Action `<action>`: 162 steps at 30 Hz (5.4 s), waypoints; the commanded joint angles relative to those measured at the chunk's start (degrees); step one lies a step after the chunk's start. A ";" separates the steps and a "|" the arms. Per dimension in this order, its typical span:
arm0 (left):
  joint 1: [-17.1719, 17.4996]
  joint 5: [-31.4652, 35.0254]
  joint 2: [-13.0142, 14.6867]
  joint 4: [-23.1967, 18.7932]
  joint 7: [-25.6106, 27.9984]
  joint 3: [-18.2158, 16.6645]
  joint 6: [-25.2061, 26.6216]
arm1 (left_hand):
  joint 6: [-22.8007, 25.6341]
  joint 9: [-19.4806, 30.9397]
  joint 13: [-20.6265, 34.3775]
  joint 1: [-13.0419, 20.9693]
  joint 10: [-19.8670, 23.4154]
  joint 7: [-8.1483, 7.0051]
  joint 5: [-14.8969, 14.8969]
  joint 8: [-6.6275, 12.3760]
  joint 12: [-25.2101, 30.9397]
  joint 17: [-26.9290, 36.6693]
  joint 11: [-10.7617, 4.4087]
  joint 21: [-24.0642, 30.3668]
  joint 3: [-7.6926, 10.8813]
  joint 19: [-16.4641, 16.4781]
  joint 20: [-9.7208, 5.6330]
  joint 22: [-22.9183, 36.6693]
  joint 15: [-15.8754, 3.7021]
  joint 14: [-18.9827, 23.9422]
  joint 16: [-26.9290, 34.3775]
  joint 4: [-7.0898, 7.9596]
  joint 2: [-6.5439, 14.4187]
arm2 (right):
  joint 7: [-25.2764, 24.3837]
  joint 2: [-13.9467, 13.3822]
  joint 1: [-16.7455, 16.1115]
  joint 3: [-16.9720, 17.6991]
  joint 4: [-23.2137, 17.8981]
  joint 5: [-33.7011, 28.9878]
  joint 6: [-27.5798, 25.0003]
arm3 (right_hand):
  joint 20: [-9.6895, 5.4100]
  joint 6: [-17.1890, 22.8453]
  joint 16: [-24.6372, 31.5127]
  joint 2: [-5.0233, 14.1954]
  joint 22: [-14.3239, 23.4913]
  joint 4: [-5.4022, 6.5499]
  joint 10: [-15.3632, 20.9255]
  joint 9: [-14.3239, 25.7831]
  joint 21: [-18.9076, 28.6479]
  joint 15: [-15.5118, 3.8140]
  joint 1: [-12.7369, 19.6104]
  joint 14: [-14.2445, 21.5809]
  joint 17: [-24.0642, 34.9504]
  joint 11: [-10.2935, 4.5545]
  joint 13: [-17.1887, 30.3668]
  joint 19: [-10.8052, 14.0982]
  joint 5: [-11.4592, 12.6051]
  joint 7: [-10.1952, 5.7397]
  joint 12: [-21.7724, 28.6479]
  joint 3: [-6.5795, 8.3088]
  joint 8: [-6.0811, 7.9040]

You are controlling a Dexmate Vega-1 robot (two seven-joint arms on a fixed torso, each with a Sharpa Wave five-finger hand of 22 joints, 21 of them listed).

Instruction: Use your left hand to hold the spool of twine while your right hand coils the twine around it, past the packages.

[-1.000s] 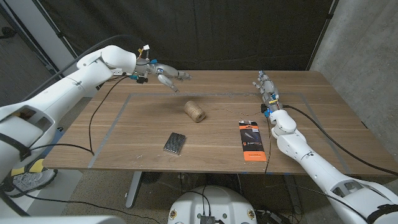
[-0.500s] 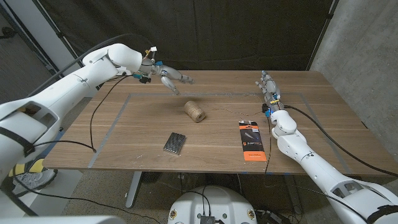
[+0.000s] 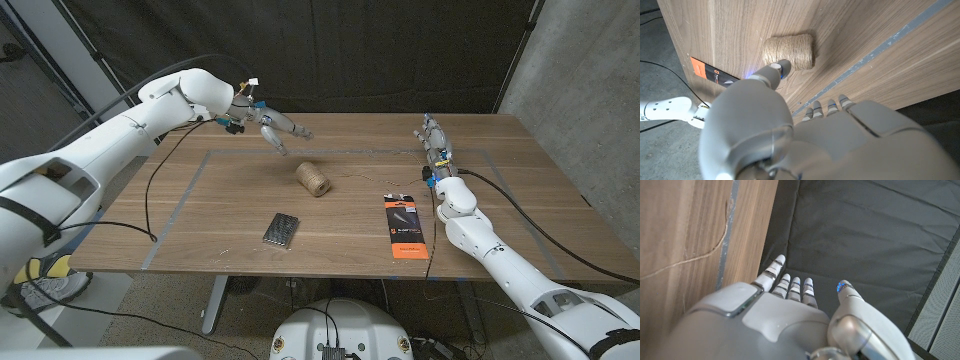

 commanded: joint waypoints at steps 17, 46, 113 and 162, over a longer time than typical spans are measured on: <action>1.20 6.14 -0.09 -0.04 6.03 0.33 -5.26 | -12.50 0.84 4.30 1.90 -11.53 0.41 -0.61 0.85 2.76 3.30 1.01 0.66 -1.76 -2.65 0.25 0.60 0.61 -5.02 1.66 0.36 0.56 | -1.25 1.64 0.65 0.40 3.06 -0.05 2.19 | -0.51 -1.18 0.14 0.26 0.08 -0.31 -1.40 0.14 -0.78 0.63 0.00 -1.39 0.27 0.04 0.24 -0.64 -0.02 0.16 0.11 -0.15 -0.33; 5.13 12.42 1.62 -3.92 11.25 -0.37 -5.87 | -11.83 1.83 9.51 2.58 -12.14 0.61 -1.37 1.82 7.54 7.45 0.90 1.65 -4.49 -2.19 0.36 1.15 0.37 -4.71 4.41 0.37 0.71 | -3.07 2.62 0.48 0.81 4.59 -0.40 3.64 | -0.33 -1.85 0.31 0.30 0.10 -0.38 -2.38 0.14 -1.48 0.94 -0.17 -2.12 0.33 0.23 0.23 -0.80 -0.01 0.01 0.27 -0.17 -0.15; 9.99 23.30 0.97 -6.75 22.14 0.50 -4.56 | -6.17 3.51 14.82 4.79 -8.57 -0.84 -2.54 3.30 14.69 11.15 -0.26 3.88 -7.99 3.51 -0.13 1.54 -0.89 -0.09 8.84 0.25 -1.38 | 0.73 3.29 0.49 2.04 11.96 1.81 9.05 | 0.04 -2.69 0.70 0.20 0.13 -0.57 -3.59 0.13 -2.45 1.60 -0.46 -2.64 0.38 0.49 0.20 -0.74 -0.02 -0.34 0.51 -0.23 0.06; 14.79 29.07 2.85 -12.36 27.28 0.41 -1.26 | -7.13 4.77 16.96 6.04 -11.67 -0.73 -2.24 2.57 15.68 13.09 0.61 3.04 -8.71 1.02 0.40 1.99 -0.40 -2.65 9.62 0.51 0.13 | 3.20 4.25 -0.42 3.12 15.86 4.07 12.08 | 0.39 -3.40 0.89 0.21 0.16 -0.80 -4.27 0.11 -3.04 2.00 -0.59 -3.01 0.38 0.61 0.17 -0.79 -0.01 -0.63 0.70 -0.21 0.14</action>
